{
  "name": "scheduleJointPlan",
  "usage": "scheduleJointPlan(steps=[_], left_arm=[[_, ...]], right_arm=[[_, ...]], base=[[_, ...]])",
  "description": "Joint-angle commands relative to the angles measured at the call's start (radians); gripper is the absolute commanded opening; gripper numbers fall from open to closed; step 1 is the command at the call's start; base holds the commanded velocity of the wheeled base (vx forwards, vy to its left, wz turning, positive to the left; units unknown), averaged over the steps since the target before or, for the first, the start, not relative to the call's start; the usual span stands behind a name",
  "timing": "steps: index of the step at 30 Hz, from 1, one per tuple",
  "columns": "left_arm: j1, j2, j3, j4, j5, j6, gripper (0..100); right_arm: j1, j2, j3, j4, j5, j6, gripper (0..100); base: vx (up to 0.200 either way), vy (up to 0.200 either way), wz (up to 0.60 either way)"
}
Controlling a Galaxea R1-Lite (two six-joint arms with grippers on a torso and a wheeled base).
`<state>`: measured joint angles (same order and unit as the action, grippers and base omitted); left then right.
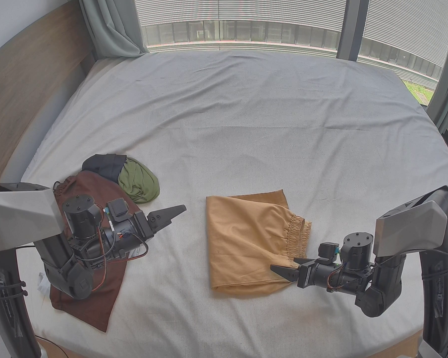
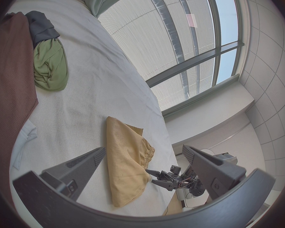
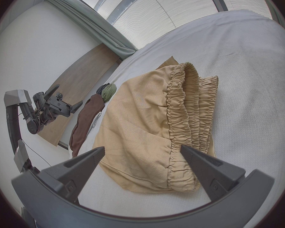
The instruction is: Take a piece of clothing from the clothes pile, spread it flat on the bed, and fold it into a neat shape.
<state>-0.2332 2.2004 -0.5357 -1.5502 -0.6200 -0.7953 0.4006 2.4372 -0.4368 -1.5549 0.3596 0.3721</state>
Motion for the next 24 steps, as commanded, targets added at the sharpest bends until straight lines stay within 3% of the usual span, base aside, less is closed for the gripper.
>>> scheduleJointPlan(steps=[1, 7, 10, 16, 24], left_arm=[[0.000, 0.005, 0.000, -0.001, 0.000, 0.001, 100], [-0.005, 0.004, 0.011, -0.001, 0.002, 0.021, 100], [-0.005, 0.005, 0.014, -0.001, 0.002, 0.064, 100], [-0.005, 0.005, 0.023, -0.001, 0.003, 0.114, 100], [-0.008, 0.005, 0.026, -0.001, 0.006, 0.116, 100]], right_arm=[[0.001, -0.006, 0.004, 0.006, 0.001, 0.001, 100], [-0.011, -0.130, 0.036, 0.010, 0.009, 0.008, 100], [-0.055, -0.153, 0.040, 0.012, 0.016, 0.005, 100], [-0.097, -0.152, 0.040, 0.013, 0.024, -0.001, 100], [-0.125, -0.112, 0.043, 0.013, 0.025, -0.004, 100]], base=[[0.000, 0.000, 0.00], [0.000, 0.000, 0.00], [0.000, 0.000, 0.00], [0.000, 0.000, 0.00], [0.000, 0.000, 0.00]])
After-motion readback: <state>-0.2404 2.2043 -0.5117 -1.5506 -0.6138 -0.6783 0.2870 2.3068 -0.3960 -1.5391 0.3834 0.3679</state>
